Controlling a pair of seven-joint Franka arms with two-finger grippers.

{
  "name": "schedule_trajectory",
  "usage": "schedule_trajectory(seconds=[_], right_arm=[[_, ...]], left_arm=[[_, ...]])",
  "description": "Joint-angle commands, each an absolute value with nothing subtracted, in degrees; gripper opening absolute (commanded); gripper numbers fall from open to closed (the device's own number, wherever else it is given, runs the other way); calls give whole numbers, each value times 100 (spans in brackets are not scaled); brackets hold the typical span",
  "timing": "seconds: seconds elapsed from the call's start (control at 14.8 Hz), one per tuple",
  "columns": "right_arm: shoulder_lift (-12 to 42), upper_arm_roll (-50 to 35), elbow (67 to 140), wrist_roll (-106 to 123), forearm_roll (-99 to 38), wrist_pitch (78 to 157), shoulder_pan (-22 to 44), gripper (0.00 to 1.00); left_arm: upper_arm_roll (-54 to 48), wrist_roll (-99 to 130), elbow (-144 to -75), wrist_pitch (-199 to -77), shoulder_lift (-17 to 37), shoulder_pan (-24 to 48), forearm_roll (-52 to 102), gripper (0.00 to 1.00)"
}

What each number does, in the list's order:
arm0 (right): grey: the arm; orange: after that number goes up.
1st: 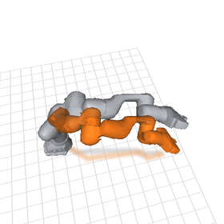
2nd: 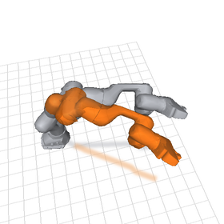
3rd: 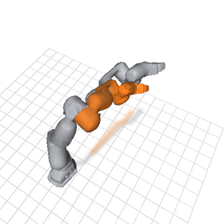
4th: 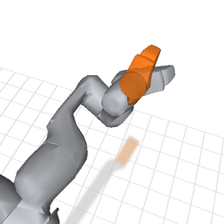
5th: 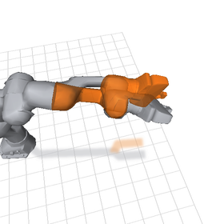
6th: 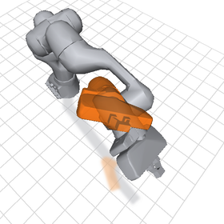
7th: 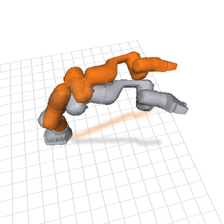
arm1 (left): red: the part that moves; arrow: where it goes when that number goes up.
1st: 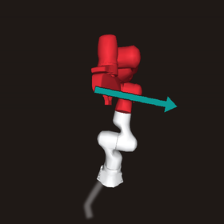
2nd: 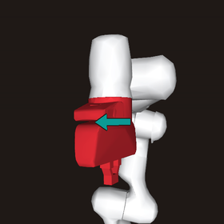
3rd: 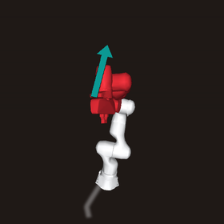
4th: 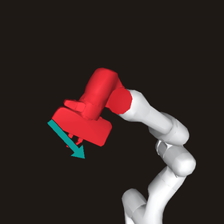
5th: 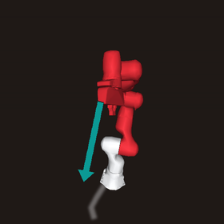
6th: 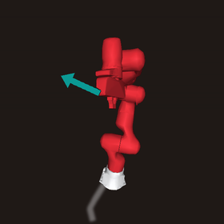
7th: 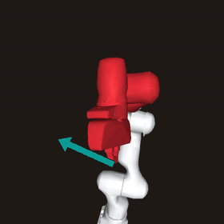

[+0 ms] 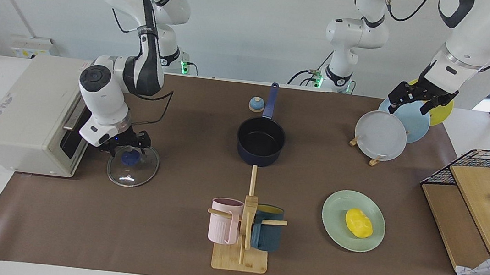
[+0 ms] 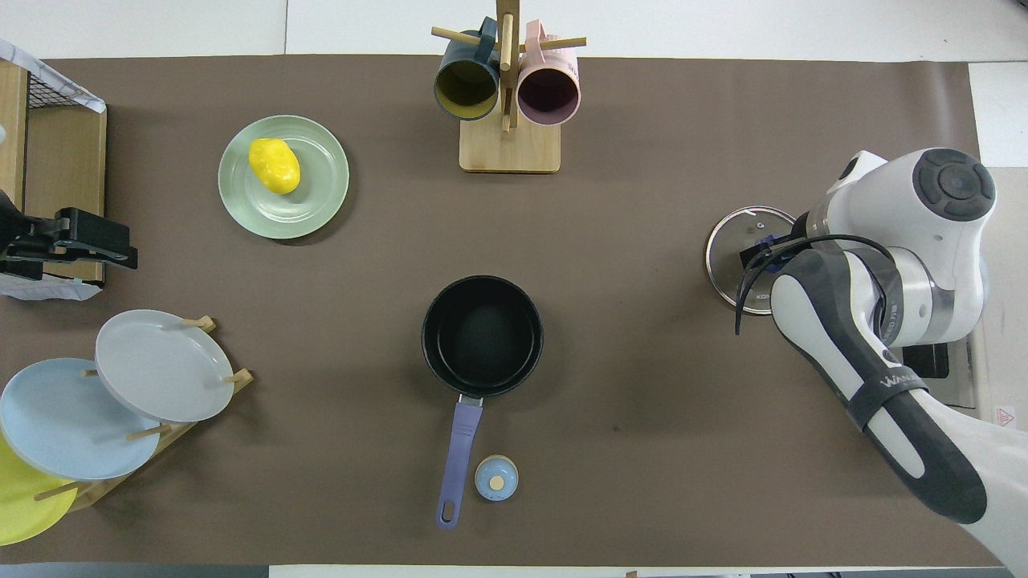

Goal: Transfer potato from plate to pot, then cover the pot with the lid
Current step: 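Reach the right gripper to the glass lid and grasp its knob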

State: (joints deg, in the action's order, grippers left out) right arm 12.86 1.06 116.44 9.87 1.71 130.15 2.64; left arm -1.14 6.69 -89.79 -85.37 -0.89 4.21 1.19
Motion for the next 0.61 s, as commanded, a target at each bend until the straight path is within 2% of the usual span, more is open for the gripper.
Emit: schedule_trajectory(seconds=[0.0, 0.54], right_arm=[[1274, 70, 11953, 1248, 26, 13456, 202, 100], [1397, 70, 11927, 1423, 35, 13702, 202, 100]], left_arm=[[-88, 633, -9158, -8561, -255, 483, 62, 100], [-97, 668, -9316, -9096, -246, 536, 88, 100]])
